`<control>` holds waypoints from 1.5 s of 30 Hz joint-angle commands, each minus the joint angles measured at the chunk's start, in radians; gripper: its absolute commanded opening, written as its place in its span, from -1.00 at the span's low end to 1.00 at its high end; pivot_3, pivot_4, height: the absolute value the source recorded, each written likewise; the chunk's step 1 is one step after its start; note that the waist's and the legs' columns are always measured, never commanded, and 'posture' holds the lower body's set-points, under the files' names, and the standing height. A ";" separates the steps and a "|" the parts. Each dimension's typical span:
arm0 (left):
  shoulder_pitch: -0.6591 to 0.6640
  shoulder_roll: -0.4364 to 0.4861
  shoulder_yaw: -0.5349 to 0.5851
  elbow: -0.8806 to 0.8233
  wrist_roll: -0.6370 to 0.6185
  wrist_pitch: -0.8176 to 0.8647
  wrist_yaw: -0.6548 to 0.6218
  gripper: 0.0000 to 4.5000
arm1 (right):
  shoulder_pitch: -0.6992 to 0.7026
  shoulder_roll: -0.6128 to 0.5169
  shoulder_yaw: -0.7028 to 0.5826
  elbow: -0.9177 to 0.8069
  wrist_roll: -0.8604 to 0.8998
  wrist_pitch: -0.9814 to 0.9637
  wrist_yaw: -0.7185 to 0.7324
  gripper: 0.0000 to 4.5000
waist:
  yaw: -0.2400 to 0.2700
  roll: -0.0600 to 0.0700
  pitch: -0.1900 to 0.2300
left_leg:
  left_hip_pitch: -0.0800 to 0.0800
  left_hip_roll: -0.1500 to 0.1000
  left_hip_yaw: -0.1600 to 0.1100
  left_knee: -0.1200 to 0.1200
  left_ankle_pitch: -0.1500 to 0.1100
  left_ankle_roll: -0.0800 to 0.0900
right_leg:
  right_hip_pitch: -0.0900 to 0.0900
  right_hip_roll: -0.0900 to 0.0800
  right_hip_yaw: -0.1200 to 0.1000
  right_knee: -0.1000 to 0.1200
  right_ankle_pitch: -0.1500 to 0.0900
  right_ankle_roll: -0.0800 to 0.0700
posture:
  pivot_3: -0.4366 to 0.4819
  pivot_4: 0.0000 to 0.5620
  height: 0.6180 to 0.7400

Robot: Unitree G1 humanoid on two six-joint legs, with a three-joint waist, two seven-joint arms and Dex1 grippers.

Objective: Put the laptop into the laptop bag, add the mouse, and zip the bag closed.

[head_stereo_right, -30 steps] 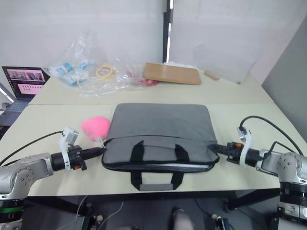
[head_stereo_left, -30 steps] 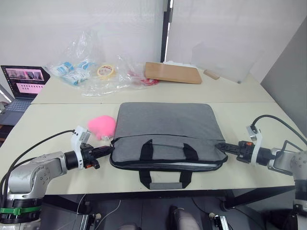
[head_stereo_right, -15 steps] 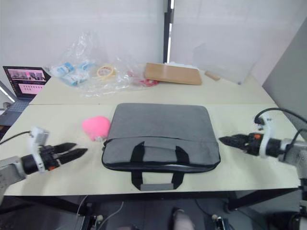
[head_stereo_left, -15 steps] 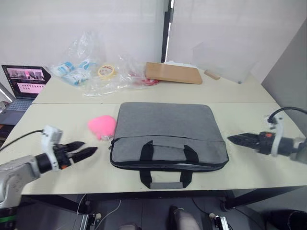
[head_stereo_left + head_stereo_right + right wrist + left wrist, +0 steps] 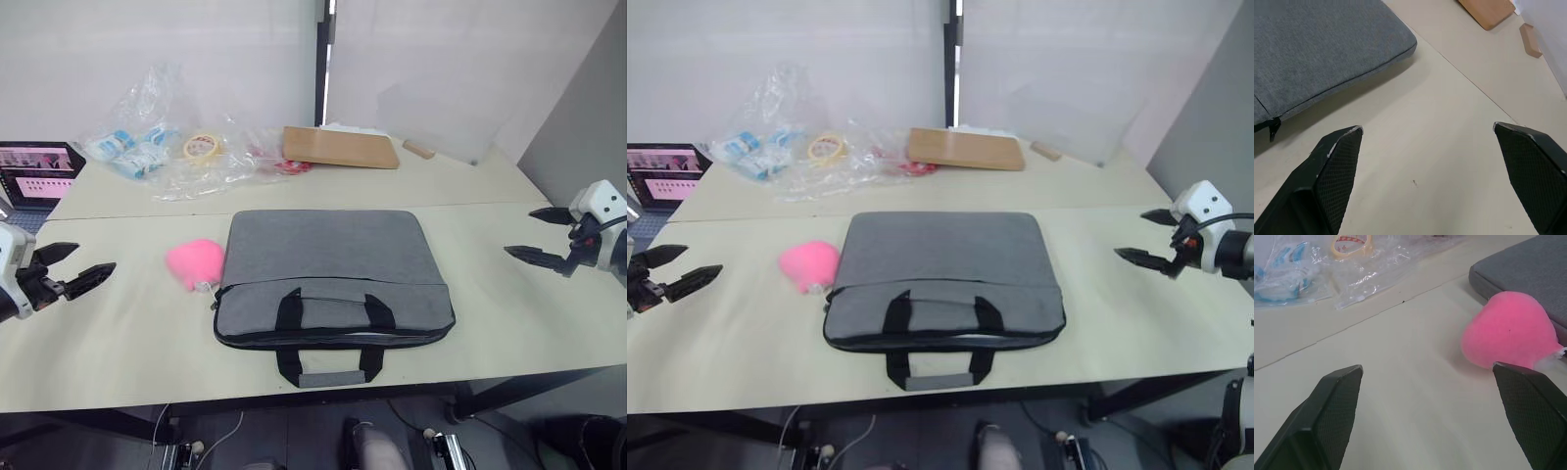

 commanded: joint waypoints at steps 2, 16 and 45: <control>-0.034 0.036 0.006 0.062 -0.002 -0.029 -0.049 0.99 | -0.048 -0.018 -0.004 0.030 -0.010 -0.023 0.073 1.00 | -0.002 0.001 0.001 | 0.000 0.000 0.000 0.000 0.000 0.000 | 0.000 0.000 0.000 0.000 0.000 0.000 | -0.05 -0.47 1.00; 0.017 -0.010 0.063 -0.021 -0.061 0.054 -0.009 1.00 | -0.033 0.337 0.031 -0.723 0.277 0.558 0.042 0.89 | 0.006 0.002 0.001 | -0.002 0.002 -0.001 0.004 0.000 -0.003 | -0.010 -0.001 -0.001 0.012 -0.002 -0.005 | -0.05 -0.47 1.00; -0.489 -0.073 -0.425 0.220 0.155 0.084 -0.233 1.00 | -0.058 0.746 0.342 -0.297 -0.020 0.219 -0.030 -0.99 | -0.017 0.002 0.001 | -0.007 0.000 -0.017 0.017 0.002 -0.008 | -0.007 -0.004 -0.021 0.017 -0.005 -0.012 | -0.05 -0.47 1.00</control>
